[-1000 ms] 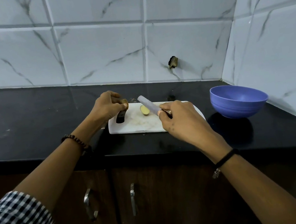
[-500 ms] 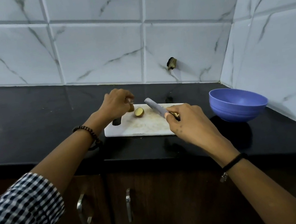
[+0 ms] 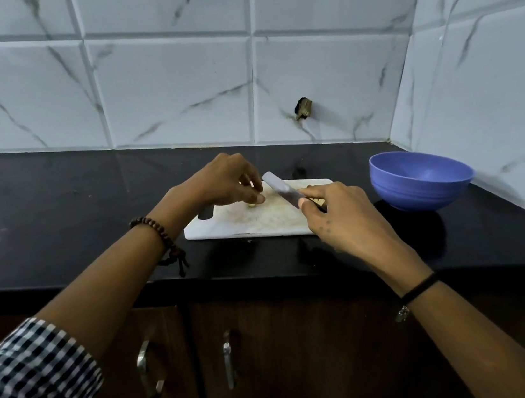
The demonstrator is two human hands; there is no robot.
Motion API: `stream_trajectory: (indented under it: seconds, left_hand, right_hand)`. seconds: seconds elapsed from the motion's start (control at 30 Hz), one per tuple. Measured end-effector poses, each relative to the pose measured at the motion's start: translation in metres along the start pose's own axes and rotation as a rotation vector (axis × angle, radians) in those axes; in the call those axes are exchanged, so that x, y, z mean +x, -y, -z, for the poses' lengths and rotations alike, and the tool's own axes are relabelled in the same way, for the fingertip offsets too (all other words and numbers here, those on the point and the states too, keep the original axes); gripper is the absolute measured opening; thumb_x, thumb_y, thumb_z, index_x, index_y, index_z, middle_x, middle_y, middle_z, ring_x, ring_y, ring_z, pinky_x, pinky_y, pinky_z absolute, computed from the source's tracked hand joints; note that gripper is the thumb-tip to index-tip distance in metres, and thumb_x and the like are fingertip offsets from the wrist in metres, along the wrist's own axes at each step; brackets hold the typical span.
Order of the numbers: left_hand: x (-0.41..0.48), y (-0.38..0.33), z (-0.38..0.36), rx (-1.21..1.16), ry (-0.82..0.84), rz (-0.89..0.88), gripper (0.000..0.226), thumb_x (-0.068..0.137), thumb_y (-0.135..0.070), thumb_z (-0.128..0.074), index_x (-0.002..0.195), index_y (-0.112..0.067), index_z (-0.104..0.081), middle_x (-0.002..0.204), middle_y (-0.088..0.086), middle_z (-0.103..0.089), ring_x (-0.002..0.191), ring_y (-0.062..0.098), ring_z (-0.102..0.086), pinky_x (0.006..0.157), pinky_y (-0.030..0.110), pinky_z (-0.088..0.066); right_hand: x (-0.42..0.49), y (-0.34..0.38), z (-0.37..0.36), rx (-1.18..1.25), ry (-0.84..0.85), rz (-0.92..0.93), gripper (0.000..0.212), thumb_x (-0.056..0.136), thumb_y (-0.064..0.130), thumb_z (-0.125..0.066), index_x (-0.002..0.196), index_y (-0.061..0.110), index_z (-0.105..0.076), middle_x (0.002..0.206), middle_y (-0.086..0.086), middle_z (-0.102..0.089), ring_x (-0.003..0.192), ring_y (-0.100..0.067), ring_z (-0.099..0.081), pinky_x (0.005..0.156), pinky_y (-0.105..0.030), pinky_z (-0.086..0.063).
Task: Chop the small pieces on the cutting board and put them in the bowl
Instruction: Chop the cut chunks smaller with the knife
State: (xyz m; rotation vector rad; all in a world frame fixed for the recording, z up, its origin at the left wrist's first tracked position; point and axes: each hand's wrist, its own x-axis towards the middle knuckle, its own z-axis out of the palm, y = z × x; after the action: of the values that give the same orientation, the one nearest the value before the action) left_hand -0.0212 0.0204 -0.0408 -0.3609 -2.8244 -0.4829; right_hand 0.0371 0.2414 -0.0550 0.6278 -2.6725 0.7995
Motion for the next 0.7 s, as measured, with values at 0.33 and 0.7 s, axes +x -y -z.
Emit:
stream_trajectory:
  seconds: [0.33, 0.7]
  left_hand:
    - [-0.023, -0.016, -0.036, -0.383, -0.289, 0.131, 0.021, 0.072, -0.029, -0.085, 0.089, -0.020, -0.077, 0.081, -0.009, -0.075, 0.083, 0.001, -0.069, 0.078, 0.019, -0.053]
    - [-0.035, -0.012, -0.032, -0.307, -0.208, 0.135, 0.023, 0.076, -0.038, -0.082, 0.093, -0.022, -0.080, 0.085, -0.008, -0.076, 0.082, -0.002, -0.068, 0.076, 0.013, -0.052]
  right_hand:
    - [-0.006, -0.002, 0.004, 0.008, -0.040, -0.014, 0.030, 0.101, 0.027, -0.046, 0.116, 0.019, -0.070, 0.085, -0.003, -0.067, 0.067, -0.011, -0.051, 0.054, -0.026, -0.036]
    - [-0.011, 0.006, 0.001, -0.017, -0.013, 0.000, 0.033, 0.102, 0.030, -0.045, 0.127, 0.022, -0.065, 0.113, -0.005, -0.066, 0.087, -0.014, -0.051, 0.070, -0.030, -0.044]
